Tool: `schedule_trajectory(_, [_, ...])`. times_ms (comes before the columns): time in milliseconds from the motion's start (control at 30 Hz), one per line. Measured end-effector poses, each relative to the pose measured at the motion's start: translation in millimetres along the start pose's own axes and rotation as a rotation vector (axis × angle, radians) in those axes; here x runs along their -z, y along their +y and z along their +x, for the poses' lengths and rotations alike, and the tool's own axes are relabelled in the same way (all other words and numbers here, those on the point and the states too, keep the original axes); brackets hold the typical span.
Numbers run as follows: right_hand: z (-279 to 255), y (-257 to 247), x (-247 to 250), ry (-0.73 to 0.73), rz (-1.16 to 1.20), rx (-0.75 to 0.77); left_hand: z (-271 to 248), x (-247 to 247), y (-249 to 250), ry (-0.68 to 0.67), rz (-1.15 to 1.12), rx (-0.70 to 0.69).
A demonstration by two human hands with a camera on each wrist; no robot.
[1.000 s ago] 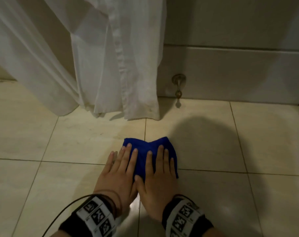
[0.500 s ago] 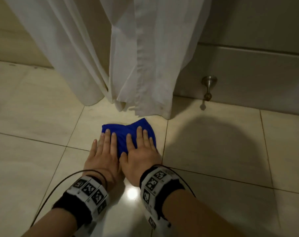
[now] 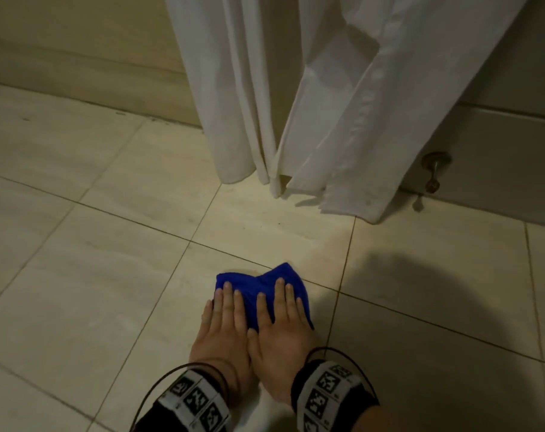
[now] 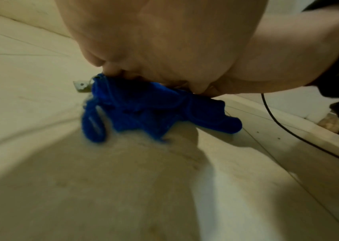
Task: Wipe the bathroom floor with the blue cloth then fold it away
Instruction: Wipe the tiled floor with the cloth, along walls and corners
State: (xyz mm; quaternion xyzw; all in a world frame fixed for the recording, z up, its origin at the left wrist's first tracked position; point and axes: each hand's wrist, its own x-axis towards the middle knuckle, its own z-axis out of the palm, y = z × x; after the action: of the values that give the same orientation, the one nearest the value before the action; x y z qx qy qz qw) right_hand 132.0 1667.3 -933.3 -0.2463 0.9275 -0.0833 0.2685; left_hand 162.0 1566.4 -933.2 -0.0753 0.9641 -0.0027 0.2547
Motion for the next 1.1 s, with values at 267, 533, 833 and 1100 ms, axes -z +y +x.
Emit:
schedule_trajectory(267, [49,15,22,-0.062,0.011,-0.01,56,23,-4,-0.13,0.139,0.088])
schedule_trajectory(533, [122,30,68,-0.052,-0.023,-0.128,147,62,-14,-0.118,0.127,0.017])
schedule_trajectory(833, [168,53,103,-0.028,0.073,-0.188,207,89,-3,0.005,0.16,-0.003])
schedule_trajectory(1100, [162,75,107,0.057,0.152,-0.148,226,102,15,-0.018,0.232,-0.037])
